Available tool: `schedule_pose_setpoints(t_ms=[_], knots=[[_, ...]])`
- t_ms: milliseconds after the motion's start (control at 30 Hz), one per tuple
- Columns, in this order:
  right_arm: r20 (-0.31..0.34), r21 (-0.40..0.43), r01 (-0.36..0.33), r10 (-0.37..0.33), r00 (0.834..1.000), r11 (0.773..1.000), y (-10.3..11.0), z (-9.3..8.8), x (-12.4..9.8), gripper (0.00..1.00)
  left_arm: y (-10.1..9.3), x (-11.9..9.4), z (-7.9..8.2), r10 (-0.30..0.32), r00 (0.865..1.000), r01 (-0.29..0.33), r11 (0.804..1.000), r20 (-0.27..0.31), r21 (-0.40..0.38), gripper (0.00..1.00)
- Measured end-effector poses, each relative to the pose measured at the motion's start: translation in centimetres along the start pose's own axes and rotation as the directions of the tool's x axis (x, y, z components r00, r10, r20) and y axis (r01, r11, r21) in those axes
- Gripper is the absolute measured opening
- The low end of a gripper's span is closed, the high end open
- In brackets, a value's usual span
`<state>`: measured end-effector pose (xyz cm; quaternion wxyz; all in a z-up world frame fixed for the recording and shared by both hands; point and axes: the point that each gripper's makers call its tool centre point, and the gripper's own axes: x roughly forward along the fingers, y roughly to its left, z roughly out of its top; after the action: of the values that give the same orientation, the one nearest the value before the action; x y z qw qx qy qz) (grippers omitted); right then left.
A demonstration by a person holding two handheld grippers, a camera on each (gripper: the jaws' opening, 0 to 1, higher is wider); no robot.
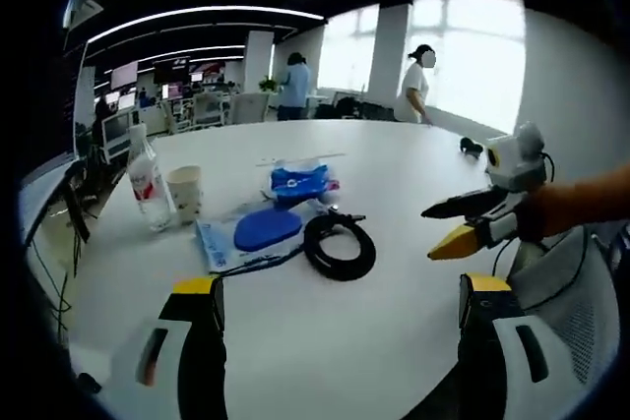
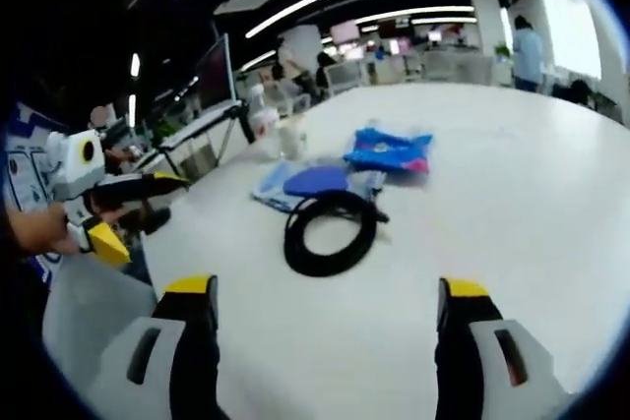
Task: Arrange the tabletop items into an orderly group along one side of the table until the central work area is clear of visible clutter.
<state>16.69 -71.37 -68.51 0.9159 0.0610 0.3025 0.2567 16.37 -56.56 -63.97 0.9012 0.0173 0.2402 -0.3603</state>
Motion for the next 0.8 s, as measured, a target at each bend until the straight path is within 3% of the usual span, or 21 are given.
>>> schedule_pose_setpoints(t_ms=[400,467,800], knots=[[0.013,0.039,0.053,-0.054,0.998,0.998,-1.8,0.4,0.2,0.88,1.2,3.2,0.4,-0.015,1.000,0.014,0.999,-0.019,-0.043,0.99],[0.004,0.037,0.056,-0.056,0.998,0.998,-1.9,0.4,0.5,0.88,1.4,3.7,0.2,-0.012,0.999,0.011,1.000,-0.040,-0.022,0.99],[-0.013,0.037,0.061,-0.061,0.998,0.997,-2.2,0.9,2.6,0.85,3.0,6.0,0.7,0.015,0.998,-0.018,0.998,-0.057,-0.056,0.97]])
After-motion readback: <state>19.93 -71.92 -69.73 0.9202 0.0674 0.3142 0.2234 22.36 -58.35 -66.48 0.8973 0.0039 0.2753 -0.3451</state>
